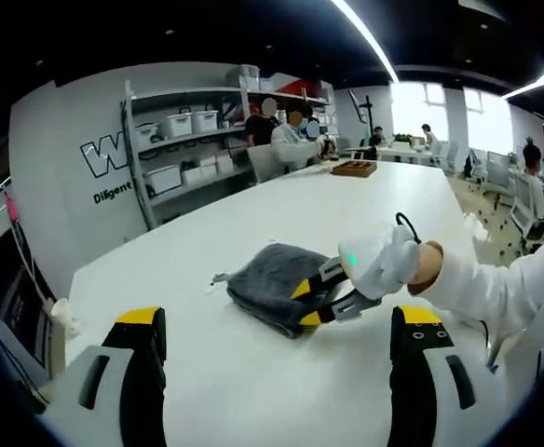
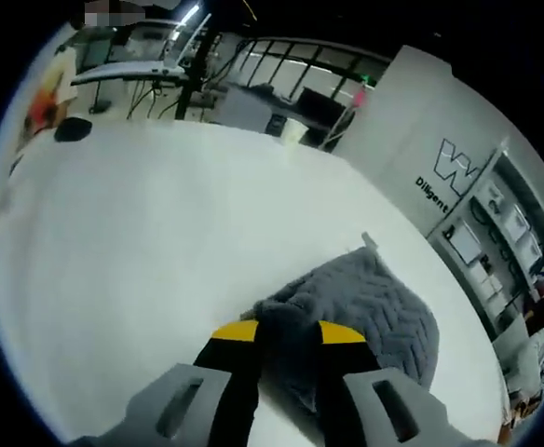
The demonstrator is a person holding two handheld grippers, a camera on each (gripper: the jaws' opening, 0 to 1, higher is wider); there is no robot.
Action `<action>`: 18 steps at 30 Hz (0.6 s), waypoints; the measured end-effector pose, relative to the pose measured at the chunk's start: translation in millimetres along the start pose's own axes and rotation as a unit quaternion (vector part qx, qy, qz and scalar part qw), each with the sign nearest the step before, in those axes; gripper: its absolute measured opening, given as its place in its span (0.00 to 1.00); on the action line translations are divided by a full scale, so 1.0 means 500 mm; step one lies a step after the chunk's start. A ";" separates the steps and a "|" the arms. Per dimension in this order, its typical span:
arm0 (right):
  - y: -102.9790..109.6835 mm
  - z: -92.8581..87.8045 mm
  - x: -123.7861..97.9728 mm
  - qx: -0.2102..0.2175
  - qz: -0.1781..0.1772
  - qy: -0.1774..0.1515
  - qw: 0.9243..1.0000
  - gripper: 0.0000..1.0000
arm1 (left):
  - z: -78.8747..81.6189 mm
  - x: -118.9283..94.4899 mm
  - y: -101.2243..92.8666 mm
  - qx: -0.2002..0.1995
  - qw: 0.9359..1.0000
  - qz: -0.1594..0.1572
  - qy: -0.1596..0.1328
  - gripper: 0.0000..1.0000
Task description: Open the folded towel by lifting each exposed corner and separating the folded layers until the towel lies flat within the target outline without major curled edges
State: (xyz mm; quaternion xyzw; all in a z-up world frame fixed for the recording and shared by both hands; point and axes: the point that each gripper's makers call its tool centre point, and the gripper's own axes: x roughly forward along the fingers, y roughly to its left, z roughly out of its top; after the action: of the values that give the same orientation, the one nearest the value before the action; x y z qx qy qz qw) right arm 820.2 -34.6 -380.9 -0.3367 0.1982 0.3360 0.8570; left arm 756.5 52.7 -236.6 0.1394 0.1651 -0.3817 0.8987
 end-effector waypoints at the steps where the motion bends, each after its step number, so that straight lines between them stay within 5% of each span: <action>1: -0.003 0.003 0.000 0.000 -0.001 -0.004 1.000 0.13 | -0.001 0.001 0.000 0.000 1.000 0.000 0.001 1.00; 18: -0.073 0.036 -0.056 0.006 -0.050 -0.067 0.996 0.06 | -0.008 0.011 -0.009 0.009 1.000 -0.002 0.010 0.99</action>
State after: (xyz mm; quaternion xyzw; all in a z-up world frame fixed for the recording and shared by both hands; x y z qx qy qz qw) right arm 828.8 -54.2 -336.3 -0.3176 0.1248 0.3133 0.8862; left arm 755.8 47.7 -242.9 0.1507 0.1710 -0.3837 0.8949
